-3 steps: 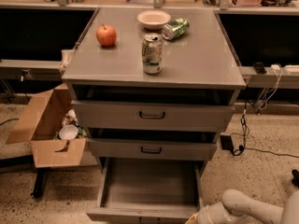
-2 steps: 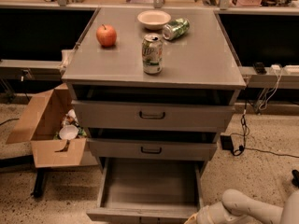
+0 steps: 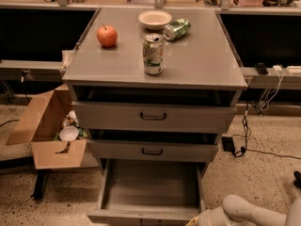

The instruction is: Close bottom drawer

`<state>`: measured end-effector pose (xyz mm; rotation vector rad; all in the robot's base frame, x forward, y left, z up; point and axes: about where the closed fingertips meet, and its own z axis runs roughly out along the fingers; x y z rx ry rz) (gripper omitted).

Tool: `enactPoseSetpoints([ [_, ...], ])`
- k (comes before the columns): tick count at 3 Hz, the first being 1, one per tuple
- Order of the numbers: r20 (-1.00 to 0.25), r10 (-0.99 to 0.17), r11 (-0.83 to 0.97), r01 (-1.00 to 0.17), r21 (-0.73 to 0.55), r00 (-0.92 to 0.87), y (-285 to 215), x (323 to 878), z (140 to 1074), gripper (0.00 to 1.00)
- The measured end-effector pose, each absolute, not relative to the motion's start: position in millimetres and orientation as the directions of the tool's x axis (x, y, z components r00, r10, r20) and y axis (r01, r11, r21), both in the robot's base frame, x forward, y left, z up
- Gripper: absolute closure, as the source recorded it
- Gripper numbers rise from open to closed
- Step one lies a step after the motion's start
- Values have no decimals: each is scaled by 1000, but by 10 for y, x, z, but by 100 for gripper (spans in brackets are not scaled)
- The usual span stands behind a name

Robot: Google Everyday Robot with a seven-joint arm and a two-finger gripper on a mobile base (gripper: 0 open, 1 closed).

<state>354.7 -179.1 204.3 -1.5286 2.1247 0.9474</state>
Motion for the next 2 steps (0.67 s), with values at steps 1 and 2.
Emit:
enactPoseSetpoints([
  [1,-667,-696,153,-962,225,-267,-1816,3583,1826,100],
  [2,-685,-704,125,-982,144,-190,-1821,3674,1653,100],
])
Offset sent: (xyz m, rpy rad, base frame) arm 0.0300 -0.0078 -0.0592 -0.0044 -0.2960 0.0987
